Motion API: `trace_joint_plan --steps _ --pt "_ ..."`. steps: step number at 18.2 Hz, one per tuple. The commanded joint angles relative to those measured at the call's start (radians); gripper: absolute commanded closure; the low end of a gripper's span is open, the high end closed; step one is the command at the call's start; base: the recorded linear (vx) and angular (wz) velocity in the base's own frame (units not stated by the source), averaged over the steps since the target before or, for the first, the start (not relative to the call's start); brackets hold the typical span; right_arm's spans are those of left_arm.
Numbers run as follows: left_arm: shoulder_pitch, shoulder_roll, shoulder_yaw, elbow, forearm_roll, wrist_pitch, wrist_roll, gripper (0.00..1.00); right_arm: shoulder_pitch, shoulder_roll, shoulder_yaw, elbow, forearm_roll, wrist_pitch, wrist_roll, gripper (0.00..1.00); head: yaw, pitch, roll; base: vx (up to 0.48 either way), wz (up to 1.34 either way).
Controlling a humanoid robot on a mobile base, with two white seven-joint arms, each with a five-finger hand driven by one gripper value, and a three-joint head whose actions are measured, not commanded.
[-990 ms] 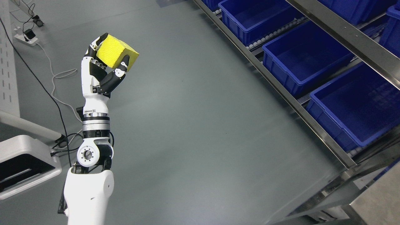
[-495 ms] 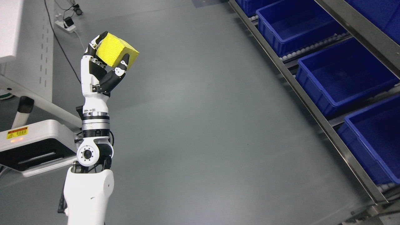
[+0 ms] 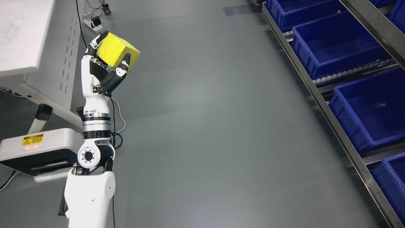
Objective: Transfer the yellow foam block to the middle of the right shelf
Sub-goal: 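Hold the cube raised in the left hand while turning toward the bins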
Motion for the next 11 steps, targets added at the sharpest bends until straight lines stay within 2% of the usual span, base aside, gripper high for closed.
trace_joint_plan --steps 1,11 --pt "0.0 0.017 -0.02 -0.001 0.0 -0.002 0.0 0.62 -0.002 -0.017 0.0 -0.017 0.0 0.001 0.001 0.0 0.0 0.0 0.0 0.296 -0.04" --pt "0.0 0.017 -0.02 -0.001 0.0 -0.005 0.0 0.62 -0.002 -0.017 0.0 -0.017 0.0 0.001 0.001 0.0 0.0 0.0 0.0 0.409 -0.29"
